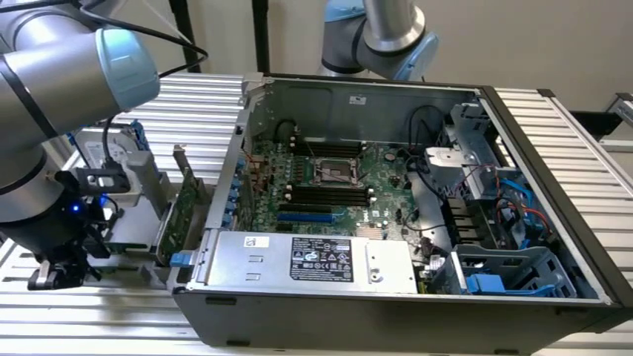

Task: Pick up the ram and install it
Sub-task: 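Pick up the ram and move it above insertion slot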

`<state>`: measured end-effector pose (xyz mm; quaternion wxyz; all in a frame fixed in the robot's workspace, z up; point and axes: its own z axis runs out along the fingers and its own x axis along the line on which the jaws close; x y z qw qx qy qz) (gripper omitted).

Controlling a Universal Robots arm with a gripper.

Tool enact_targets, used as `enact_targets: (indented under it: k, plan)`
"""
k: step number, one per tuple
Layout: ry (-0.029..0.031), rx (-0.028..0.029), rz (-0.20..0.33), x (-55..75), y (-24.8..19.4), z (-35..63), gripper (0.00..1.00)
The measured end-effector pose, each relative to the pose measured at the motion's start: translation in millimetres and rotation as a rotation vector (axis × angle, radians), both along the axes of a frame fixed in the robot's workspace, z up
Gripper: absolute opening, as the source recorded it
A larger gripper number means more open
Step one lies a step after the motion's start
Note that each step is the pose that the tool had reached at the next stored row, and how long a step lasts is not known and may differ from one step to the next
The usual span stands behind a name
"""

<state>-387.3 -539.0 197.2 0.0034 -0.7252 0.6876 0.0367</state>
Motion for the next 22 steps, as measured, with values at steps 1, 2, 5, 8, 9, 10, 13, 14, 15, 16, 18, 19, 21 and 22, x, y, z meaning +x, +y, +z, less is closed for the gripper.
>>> enact_targets:
  k: [1,2,5,8,9,10,13,14,15,16,18,19,21,22]
  plan:
    - [-0.0001,0.0001,0.004,0.0,0.0,-0.4,1.00]
    - [0.0002,0.0001,0.006,-0.1,0.0,-0.7,1.00]
    - [0.0002,0.0005,0.006,-0.2,0.1,-1.1,1.00]
    - [0.0001,0.0008,0.006,-0.6,0.1,-1.5,1.00]
    - [0.0002,0.0007,0.006,-0.9,0.0,-1.5,1.00]
    - [0.0003,0.0007,0.006,-1.3,0.0,-1.5,1.00]
    - [0.0002,0.0011,0.006,-1.7,0.0,-1.5,1.00]
    - [0.0002,0.0012,0.006,-1.8,0.1,-1.5,0.00]
    - [0.0002,0.0015,0.006,-1.8,0.1,-1.5,0.00]
    - [0.0003,0.0018,0.006,-1.8,0.1,-1.5,0.00]
    - [0.0002,0.0019,0.006,-1.8,0.0,-1.5,0.00]
    - [0.0002,0.0019,0.006,-1.8,0.1,-1.5,0.00]
    - [0.0002,0.0019,0.006,-1.8,0.0,-1.6,0.00]
    - [0.0002,0.0019,0.006,-1.8,0.0,-1.5,0.00]
